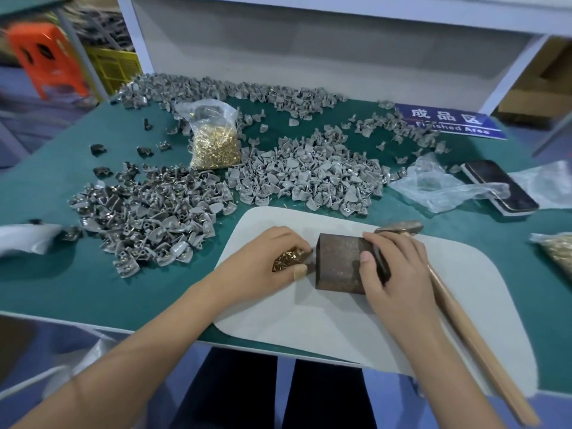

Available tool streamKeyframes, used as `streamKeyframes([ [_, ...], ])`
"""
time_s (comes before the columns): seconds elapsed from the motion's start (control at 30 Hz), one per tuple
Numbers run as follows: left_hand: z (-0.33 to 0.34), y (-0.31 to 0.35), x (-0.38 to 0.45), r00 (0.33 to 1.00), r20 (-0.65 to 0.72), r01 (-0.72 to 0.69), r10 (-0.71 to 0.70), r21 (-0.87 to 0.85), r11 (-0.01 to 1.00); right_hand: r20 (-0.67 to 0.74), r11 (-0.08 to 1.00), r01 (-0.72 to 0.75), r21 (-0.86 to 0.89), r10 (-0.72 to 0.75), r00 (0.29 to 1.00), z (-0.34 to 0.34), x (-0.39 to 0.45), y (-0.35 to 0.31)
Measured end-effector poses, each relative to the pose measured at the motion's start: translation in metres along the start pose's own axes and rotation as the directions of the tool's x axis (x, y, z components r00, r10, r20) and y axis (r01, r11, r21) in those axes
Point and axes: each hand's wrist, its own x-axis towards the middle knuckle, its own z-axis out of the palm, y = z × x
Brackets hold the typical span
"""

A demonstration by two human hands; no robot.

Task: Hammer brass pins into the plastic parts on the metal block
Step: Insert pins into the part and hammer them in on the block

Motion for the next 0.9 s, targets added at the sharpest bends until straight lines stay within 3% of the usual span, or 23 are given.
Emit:
streamKeyframes([
  [0.13, 0.004, -0.001, 0.001, 0.998, -0.011, -0.066, 0.068, 0.085, 0.994, -0.013, 1.000, -0.008, 0.000, 0.008, 1.000, -0.001, 0.001, -0.002],
  [0.5, 0.017, 0.000, 0.010, 0.989, -0.143, 0.028, -0.034, -0.044, 0.999, 0.009, 0.999, -0.035, -0.016, 0.035, 0.999, -0.004, -0.001, -0.006],
  [0.7, 0.013, 0.001, 0.011, 0.980, -0.198, -0.011, 0.016, 0.027, 1.000, -0.009, 1.000, -0.012, 0.004, 0.012, 1.000, -0.005, 0.002, -0.003],
  [0.8, 0.008, -0.005, 0.004, 0.921, -0.352, 0.102, -0.169, -0.201, 0.974, -0.013, 1.000, -0.008, 0.000, 0.008, 1.000, -0.003, 0.002, -0.002],
  [0.9, 0.001, -0.007, 0.001, 0.830, -0.387, 0.217, -0.402, -0.441, 0.871, -0.012, 1.000, -0.003, 0.000, 0.003, 1.000, -0.001, 0.004, -0.005],
])
